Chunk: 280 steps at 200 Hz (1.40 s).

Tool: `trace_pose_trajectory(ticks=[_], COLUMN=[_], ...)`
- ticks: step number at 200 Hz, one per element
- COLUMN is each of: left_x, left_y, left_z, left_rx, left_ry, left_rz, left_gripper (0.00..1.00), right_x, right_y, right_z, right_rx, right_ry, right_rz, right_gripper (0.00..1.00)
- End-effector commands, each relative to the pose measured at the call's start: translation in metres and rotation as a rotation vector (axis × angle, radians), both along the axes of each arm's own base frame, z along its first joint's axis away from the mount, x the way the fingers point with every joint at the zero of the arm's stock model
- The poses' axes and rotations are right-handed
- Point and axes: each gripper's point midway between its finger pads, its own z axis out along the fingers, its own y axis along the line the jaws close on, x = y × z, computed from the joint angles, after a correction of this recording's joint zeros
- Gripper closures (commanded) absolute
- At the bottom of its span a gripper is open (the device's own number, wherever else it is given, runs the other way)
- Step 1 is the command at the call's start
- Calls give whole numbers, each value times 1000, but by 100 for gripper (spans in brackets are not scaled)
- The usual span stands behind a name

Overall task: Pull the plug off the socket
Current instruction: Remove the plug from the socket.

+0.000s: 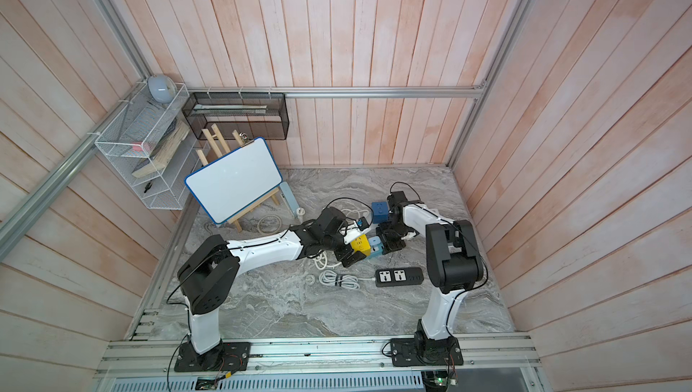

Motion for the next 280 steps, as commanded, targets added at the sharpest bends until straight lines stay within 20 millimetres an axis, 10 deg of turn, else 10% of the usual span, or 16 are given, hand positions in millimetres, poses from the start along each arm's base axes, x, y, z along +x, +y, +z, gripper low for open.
trace_pose_trajectory(ticks=[1,159,219,280], left_x=[7,6,-3,-8], left_y=[-7,-23,-22,-26], left_z=[-2,-27,-24,2], left_rx=[8,20,7,-44], left_ry=[-22,-24,-24,-36], left_rz=[-12,-61,-94,-115], left_gripper=[0,38,100,100], right_x=[-22,-28,-31,-36], right_y=[3,1,-1,-4], right_z=[-15,-12,-13,-14], right_rx=[-20,-40,-51,-63], right_ry=[89,117,128,142], right_rz=[5,28,15,-24], right_gripper=[81,82,94,100])
